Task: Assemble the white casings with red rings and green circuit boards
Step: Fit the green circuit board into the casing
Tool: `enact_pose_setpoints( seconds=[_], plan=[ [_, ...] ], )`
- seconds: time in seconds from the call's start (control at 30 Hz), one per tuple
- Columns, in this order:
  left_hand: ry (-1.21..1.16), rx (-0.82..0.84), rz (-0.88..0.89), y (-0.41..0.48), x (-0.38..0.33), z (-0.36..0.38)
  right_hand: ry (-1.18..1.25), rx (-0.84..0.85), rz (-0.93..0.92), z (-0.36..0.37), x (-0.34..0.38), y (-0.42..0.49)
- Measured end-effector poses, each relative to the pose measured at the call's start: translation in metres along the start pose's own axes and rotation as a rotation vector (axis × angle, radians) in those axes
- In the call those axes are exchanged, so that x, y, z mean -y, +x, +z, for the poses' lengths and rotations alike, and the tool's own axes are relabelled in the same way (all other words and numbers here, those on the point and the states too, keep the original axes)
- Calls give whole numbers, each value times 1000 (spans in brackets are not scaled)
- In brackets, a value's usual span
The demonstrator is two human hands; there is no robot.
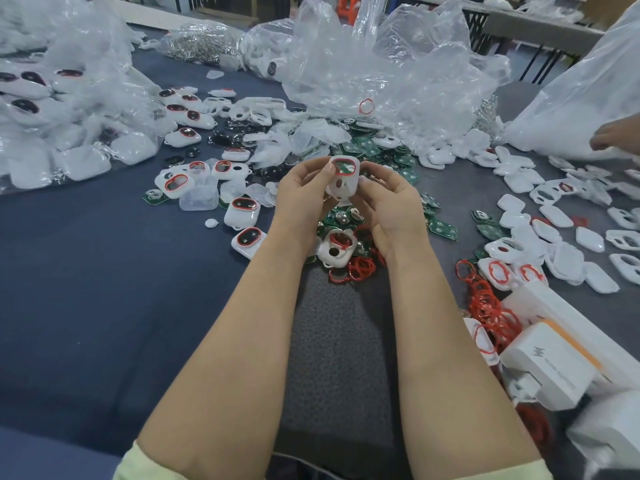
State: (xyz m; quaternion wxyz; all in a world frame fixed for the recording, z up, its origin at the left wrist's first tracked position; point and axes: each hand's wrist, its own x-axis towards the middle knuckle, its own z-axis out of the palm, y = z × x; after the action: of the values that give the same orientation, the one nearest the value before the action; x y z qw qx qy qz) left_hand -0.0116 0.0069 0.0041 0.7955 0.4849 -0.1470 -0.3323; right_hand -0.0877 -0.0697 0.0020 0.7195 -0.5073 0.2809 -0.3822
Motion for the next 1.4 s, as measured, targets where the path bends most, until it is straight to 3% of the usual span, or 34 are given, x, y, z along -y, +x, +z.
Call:
enact_pose_setpoints(
  seconds=[0.2, 0.57, 1.07, 1.2, 1.4],
  plan=[
    [-3, 76, -48, -1, -1, -1, 6, -33, -7, -2, 1, 1],
    [140, 18, 40, 5, 7, -2, 138, 60, 93, 0, 8, -4],
    [216, 7, 73, 3, 4, 1, -142, -58, -30, 3, 2, 0],
    [132, 52, 35, 2, 2, 1, -20, -13, 16, 1, 5, -1],
    [-169, 275, -120, -1, -8, -3, 255, 155, 38, -2, 10, -5]
  ],
)
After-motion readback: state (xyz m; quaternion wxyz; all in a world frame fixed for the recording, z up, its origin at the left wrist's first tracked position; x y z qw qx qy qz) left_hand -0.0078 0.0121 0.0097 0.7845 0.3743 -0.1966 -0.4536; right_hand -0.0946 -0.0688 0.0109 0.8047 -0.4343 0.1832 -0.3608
